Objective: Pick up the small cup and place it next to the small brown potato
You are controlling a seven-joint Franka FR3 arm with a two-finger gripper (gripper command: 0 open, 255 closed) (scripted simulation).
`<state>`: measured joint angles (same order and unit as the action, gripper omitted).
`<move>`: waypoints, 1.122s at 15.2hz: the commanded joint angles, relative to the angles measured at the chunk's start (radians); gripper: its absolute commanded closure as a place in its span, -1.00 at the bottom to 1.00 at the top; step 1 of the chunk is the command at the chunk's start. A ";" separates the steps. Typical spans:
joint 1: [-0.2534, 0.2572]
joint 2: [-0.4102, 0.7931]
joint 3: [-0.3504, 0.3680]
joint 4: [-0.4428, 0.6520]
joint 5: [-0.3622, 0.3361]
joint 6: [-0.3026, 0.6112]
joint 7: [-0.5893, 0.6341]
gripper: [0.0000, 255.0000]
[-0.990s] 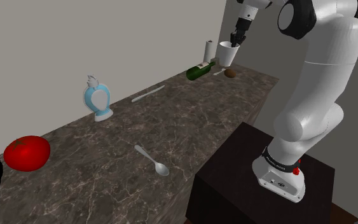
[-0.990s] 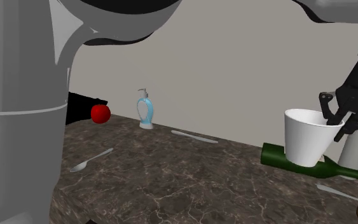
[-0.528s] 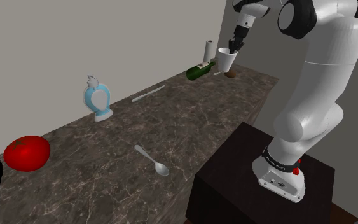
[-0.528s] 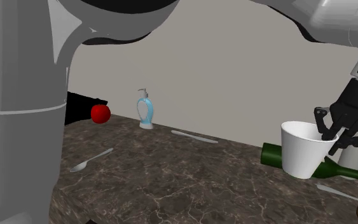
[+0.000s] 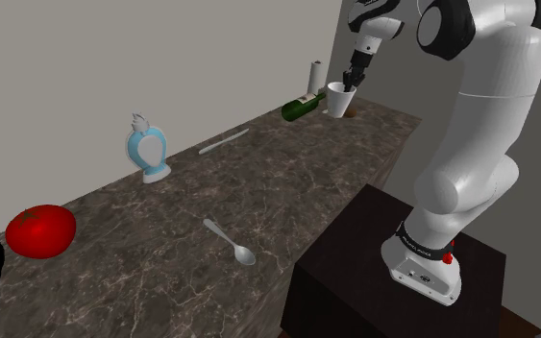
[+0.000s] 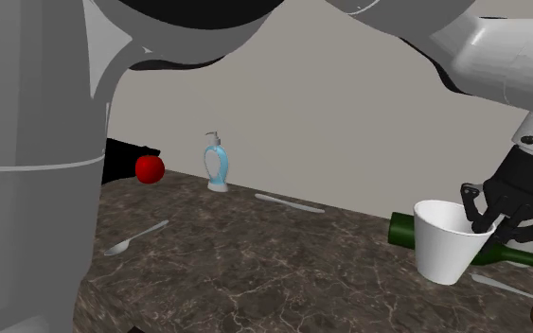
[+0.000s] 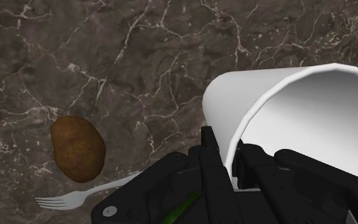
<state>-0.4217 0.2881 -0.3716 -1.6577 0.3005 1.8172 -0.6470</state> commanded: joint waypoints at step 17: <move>-0.002 0.062 0.013 -0.113 0.039 0.166 -0.049 1.00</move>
<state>-0.4235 0.3495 -0.3589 -1.7699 0.3389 1.9811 -0.6954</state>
